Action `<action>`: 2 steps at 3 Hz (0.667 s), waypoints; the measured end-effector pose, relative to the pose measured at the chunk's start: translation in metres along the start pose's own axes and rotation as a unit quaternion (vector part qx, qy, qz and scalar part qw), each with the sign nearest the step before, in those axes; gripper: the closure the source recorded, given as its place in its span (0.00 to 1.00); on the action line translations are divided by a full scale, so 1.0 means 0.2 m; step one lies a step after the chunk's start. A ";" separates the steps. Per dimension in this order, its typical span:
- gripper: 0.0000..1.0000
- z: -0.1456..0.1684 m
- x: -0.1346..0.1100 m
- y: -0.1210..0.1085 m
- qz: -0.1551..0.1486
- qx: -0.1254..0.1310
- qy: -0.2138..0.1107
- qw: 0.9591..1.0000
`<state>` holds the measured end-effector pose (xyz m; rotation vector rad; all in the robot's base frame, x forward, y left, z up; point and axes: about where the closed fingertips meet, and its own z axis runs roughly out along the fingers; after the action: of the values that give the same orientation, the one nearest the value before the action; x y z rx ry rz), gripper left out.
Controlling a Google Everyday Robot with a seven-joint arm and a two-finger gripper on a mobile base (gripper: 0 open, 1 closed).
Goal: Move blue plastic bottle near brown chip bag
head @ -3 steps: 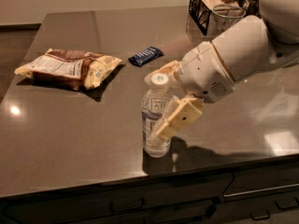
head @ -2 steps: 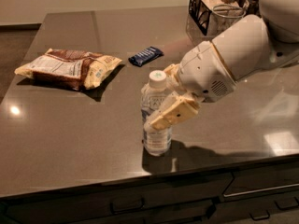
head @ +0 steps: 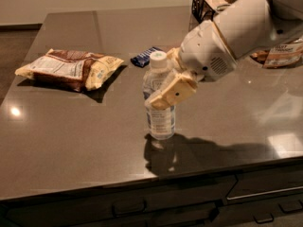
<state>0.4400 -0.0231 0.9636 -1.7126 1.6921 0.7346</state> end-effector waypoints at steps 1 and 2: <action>1.00 -0.01 -0.07 -0.20 0.015 0.013 -0.020 1.000; 1.00 0.01 -0.14 -0.39 0.034 0.023 -0.054 0.998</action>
Offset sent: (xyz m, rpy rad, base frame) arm 0.1296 0.0309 0.0343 0.2016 0.0450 -0.1288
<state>0.5182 -0.0036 0.9873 -1.5621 1.6871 0.7997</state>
